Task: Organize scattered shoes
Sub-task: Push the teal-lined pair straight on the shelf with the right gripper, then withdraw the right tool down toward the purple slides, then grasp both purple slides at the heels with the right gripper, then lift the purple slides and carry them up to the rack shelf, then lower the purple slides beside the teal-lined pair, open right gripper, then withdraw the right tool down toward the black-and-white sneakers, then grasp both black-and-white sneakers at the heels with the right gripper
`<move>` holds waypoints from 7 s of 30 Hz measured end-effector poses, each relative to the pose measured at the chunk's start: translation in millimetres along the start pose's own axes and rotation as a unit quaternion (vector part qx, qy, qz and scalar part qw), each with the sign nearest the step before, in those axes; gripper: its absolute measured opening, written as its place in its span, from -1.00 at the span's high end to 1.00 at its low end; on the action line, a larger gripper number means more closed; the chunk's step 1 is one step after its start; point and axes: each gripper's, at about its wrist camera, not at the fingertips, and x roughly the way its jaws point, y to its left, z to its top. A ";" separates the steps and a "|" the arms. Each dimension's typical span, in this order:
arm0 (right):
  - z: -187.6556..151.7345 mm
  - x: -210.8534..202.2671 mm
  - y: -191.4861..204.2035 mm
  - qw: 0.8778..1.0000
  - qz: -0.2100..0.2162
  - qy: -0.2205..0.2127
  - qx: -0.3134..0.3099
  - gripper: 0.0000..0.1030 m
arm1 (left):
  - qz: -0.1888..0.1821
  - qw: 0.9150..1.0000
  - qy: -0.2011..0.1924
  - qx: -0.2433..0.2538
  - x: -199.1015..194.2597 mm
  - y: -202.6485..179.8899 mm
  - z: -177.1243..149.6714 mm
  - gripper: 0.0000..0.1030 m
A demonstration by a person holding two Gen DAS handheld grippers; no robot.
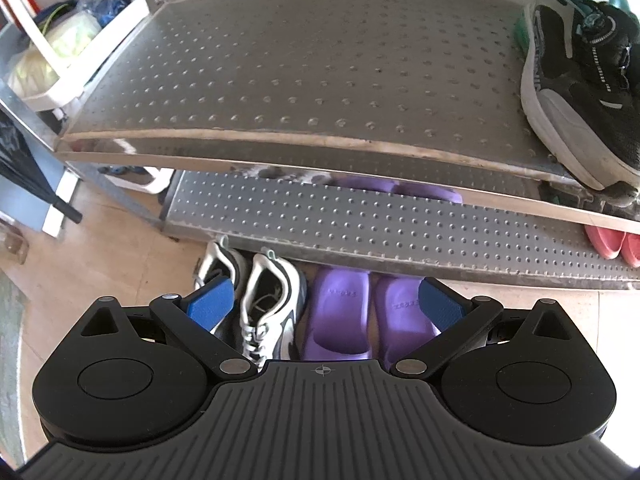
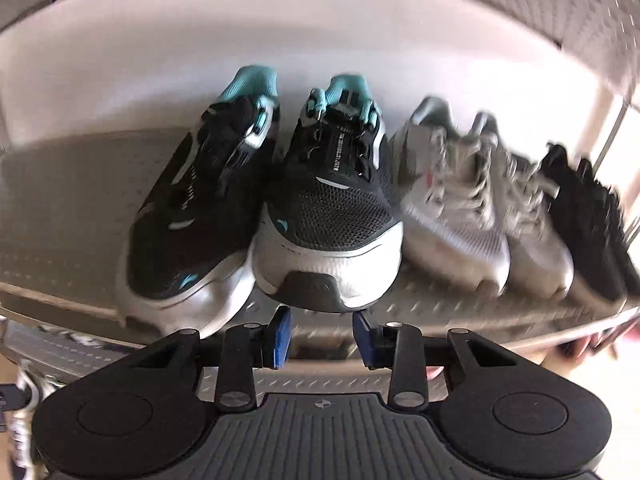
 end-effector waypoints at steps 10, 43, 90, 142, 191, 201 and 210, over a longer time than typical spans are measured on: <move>-6.7 -15.6 -30.0 0.960 0.203 0.117 0.151 0.09 | -0.003 1.000 -0.003 -0.003 -3.7 -4.6 -4.6 -0.97; -126.8 98.5 168.2 0.912 0.168 0.374 0.009 -0.39 | -0.010 0.995 0.013 -0.102 2.3 105.5 9.4 -0.97; 1.3 -143.7 105.9 0.961 0.265 0.081 0.023 0.68 | 0.061 0.935 -0.087 -0.339 -62.7 224.1 -19.0 -0.96; -33.5 -81.2 150.3 0.979 0.188 -0.079 -0.012 -0.36 | 0.031 0.984 -0.065 -0.163 -32.2 164.0 12.6 -0.96; -105.8 -5.7 242.6 0.931 0.305 0.198 0.023 0.22 | 0.082 0.956 -0.073 -0.273 -28.2 253.0 -2.7 -0.96; -130.2 93.8 315.3 0.926 0.231 0.290 0.067 -0.25 | 0.090 0.959 -0.030 -0.268 8.5 268.6 8.2 -0.96; -151.0 126.3 361.3 0.937 0.184 0.296 -0.004 -0.51 | 0.098 0.960 -0.022 -0.261 22.3 272.9 17.1 -0.96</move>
